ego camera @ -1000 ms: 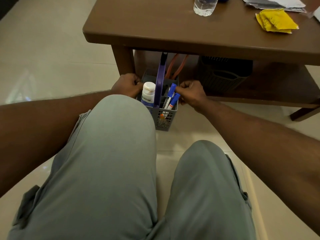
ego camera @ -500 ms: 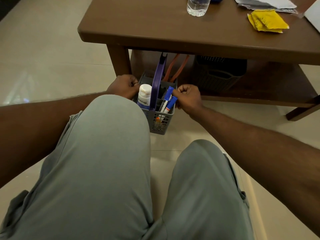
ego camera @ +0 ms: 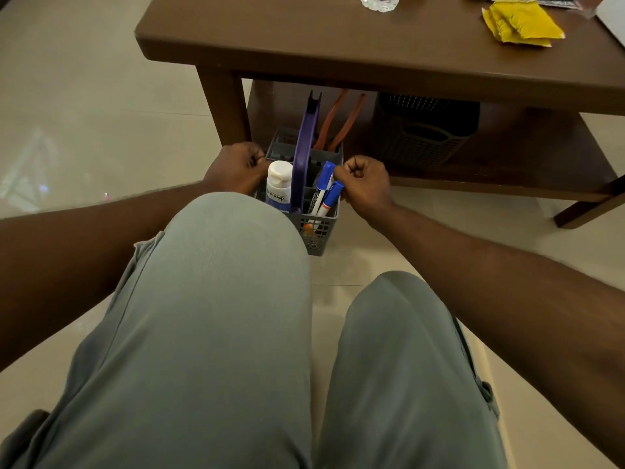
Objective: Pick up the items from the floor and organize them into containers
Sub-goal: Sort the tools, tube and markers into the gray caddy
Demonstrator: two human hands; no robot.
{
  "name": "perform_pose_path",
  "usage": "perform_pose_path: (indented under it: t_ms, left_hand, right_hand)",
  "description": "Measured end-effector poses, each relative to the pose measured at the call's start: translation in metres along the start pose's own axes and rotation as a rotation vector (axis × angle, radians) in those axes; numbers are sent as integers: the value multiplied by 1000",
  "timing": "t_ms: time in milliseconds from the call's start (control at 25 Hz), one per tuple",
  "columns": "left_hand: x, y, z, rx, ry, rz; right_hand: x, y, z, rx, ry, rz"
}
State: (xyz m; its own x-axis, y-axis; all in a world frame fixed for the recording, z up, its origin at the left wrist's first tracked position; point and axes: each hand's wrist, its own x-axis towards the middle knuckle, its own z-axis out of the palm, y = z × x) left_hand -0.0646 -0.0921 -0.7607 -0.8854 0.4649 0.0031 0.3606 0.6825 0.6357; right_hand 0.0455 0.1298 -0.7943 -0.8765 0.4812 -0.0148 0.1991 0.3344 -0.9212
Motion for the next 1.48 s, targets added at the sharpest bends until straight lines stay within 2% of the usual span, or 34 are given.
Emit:
perform_pose_path:
  t_ms: [40, 120, 160, 240, 360, 440, 640, 880, 1040, 1120, 1240, 1480]
  left_hand:
    - [0, -3, 1, -1, 8, -1]
    - [0, -9, 3, -8, 36, -5]
    - [1, -9, 3, -8, 50, -8]
    - [-1, -8, 5, -19, 59, -21]
    - [-9, -9, 9, -58, 32, -32]
    - [-10, -9, 7, -71, 6, 5]
    - [20, 5, -12, -88, -82, 143]
    - [53, 14, -12, -94, -231, 152]
    - [73, 20, -8, -119, -295, 83]
    - [86, 27, -8, -101, -284, 40]
    - [95, 32, -8, -225, -236, -84]
    - [94, 17, 5, -294, -221, -106]
  right_hand:
    - [1, 3, 5, 54, 14, 40]
    - [2, 2, 15, 285, 42, 240]
    - [5, 4, 18, 389, 26, 357]
    - [4, 10, 21, 426, -76, 517]
    - [-6, 24, 26, 510, -325, 588]
    - [-4, 27, 30, 567, -383, 601]
    - [8, 14, 33, 576, -189, 561]
    - [7, 11, 44, 670, 6, 549]
    - [7, 13, 52, 747, 101, 595]
    - [21, 21, 54, 765, 189, 628]
    - [41, 35, 61, 759, 320, 641]
    - [49, 12, 64, 749, 460, 644]
